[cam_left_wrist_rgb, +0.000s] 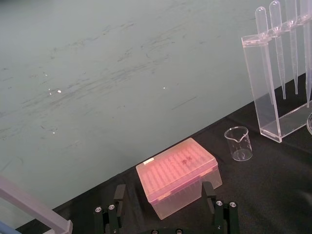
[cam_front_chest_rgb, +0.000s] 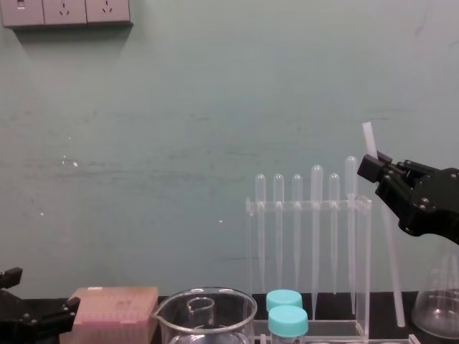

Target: Pick up the stirring rod with one hand, then place it down.

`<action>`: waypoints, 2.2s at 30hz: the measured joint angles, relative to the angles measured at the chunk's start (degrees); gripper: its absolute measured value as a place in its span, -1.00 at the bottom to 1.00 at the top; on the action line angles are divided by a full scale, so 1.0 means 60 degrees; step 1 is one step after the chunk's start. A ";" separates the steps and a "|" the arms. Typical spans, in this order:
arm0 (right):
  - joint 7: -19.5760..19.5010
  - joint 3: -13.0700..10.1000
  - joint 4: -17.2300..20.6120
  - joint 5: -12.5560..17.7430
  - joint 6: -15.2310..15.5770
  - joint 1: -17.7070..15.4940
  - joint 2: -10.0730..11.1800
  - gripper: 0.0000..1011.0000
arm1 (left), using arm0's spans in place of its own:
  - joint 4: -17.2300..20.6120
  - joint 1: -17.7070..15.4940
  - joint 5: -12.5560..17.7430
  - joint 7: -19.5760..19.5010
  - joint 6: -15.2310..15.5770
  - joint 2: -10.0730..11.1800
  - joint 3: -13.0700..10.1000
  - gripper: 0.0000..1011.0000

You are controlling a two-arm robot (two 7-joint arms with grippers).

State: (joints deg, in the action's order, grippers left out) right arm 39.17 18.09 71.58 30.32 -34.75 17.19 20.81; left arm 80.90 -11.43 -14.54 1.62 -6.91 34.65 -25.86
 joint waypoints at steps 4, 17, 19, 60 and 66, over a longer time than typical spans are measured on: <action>0.0000 0.0000 0.0000 0.0000 0.0000 0.0000 0.0000 -0.87 | 0.0000 0.0001 -0.0001 0.0000 0.0000 0.0000 0.0000 0.98; 0.0000 -0.0001 0.0000 0.0000 0.0000 0.0000 0.0001 -0.87 | 0.0000 0.0001 0.0000 0.0000 0.0000 0.0000 0.0000 0.98; 0.0000 0.0000 0.0000 0.0000 0.0000 0.0000 0.0001 -0.87 | 0.0000 0.0000 -0.0001 0.0000 0.0000 0.0000 -0.0001 0.98; 0.0363 -0.0101 0.0327 -0.0033 0.0382 -0.0184 0.0055 -0.87 | 0.0000 0.0000 -0.0001 0.0000 0.0000 0.0000 0.0000 0.98; 0.0430 -0.0145 0.0643 -0.0042 0.0604 -0.0404 0.0133 -0.87 | 0.0000 0.0000 0.0000 0.0000 0.0000 0.0000 0.0000 0.98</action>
State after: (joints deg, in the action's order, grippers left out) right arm 41.75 17.22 75.44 30.07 -31.13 14.77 21.60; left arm 80.90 -11.43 -14.54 1.62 -6.91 34.65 -25.86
